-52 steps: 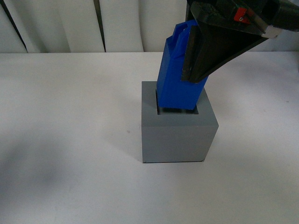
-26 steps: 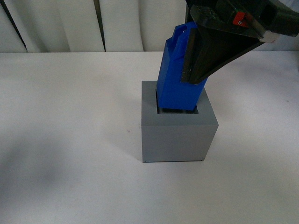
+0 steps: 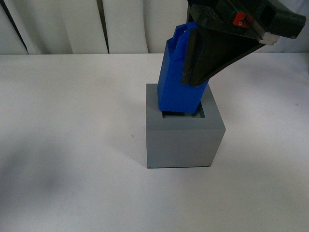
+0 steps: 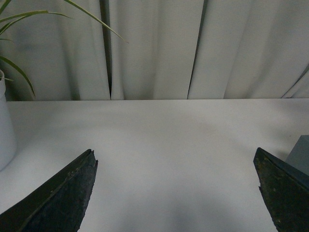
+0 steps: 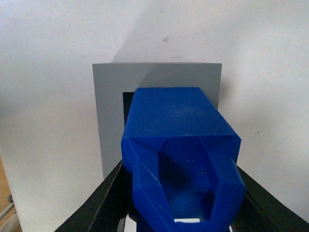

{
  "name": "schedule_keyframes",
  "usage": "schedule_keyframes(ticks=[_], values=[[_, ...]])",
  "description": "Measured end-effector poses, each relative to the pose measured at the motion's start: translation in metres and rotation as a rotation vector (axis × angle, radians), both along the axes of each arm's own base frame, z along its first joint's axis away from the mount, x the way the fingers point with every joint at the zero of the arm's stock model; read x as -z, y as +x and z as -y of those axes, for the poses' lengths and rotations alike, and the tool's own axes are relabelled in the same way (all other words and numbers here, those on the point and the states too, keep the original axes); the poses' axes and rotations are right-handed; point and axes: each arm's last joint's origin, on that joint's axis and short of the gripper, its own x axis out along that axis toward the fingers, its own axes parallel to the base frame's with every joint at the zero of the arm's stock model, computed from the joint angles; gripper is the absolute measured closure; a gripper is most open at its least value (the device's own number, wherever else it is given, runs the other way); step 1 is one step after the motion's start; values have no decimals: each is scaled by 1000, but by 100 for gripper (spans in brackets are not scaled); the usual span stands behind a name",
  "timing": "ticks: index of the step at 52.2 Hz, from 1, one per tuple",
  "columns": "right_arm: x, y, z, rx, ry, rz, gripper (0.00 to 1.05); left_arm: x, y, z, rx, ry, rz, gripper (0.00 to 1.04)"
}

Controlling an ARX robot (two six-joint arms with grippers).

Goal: Insert blue part into gray base

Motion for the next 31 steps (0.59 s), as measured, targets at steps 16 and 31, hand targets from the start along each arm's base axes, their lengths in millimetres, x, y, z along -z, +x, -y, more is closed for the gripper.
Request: schedule_keyframes(ticks=[16,31], values=[[0,-1,-1,-3,2,-4,58,0,0,0,0,0,0,6],[3,-1,-1,-13,-5,0,58,0,0,0,0,0,0,6]])
